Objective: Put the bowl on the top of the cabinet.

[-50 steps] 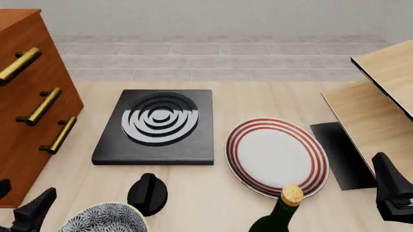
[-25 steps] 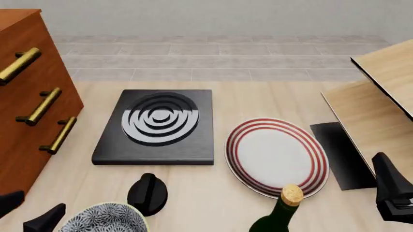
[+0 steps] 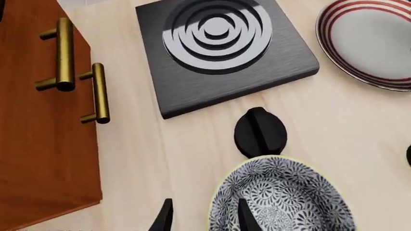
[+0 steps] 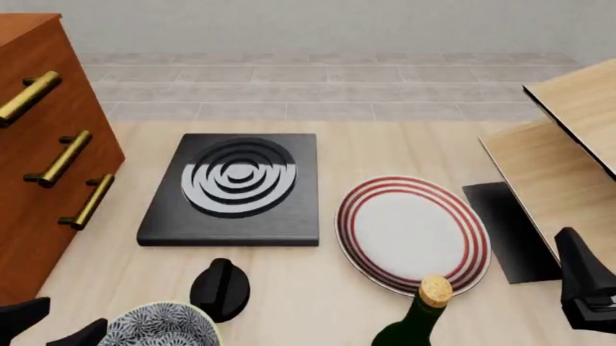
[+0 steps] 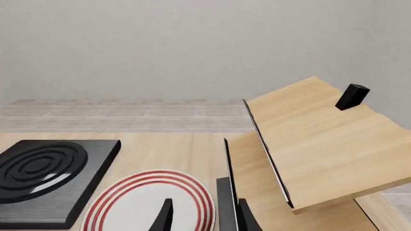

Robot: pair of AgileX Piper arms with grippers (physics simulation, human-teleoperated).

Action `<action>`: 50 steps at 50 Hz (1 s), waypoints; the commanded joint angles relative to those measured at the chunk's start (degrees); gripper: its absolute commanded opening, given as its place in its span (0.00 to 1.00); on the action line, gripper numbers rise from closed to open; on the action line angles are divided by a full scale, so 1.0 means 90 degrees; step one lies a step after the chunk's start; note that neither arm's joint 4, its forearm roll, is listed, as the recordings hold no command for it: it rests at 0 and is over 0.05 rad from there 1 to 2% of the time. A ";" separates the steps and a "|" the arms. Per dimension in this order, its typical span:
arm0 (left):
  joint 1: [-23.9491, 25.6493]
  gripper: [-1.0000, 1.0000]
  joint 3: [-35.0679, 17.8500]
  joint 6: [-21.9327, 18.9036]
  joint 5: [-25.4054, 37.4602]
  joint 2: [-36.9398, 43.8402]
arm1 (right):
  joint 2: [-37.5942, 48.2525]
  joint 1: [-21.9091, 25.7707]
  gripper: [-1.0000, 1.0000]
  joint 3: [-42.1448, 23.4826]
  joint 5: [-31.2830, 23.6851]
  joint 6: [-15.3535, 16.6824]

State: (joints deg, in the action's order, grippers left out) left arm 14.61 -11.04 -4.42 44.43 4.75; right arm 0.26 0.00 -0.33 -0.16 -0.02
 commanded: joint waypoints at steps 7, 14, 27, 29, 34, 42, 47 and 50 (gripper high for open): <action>0.0206 1.00 0.0131 0.0120 0.0056 0.0181 | 0.0000 0.0001 1.00 0.0000 0.0000 0.0001; 0.0249 1.00 0.0247 0.0198 -0.0077 0.0346 | 0.0000 -0.0002 1.00 0.0000 0.0000 0.0000; 0.0236 1.00 0.0483 0.0179 -0.0348 0.0542 | 0.0000 0.0000 1.00 0.0000 0.0000 -0.0001; 0.0224 1.00 0.0531 0.0145 -0.0408 0.0563 | 0.0000 0.0002 1.00 0.0000 0.0000 0.0001; 0.0216 1.00 0.0593 0.0094 -0.0453 0.0575 | 0.0000 0.0001 1.00 0.0000 0.0000 -0.0001; 0.0170 1.00 0.0725 0.0009 -0.0656 0.0683 | 0.0000 -0.0001 1.00 0.0000 0.0000 0.0000; 0.0127 1.00 0.0819 -0.0093 -0.0738 0.0681 | 0.0001 0.0000 1.00 0.0000 -0.0001 -0.0002; 0.0107 1.00 0.0861 -0.0109 -0.0817 0.0743 | 0.0000 0.0000 1.00 0.0000 0.0000 0.0000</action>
State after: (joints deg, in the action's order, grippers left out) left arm 16.08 -4.73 -4.34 38.82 10.68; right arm 0.26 0.01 -0.33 -0.16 -0.02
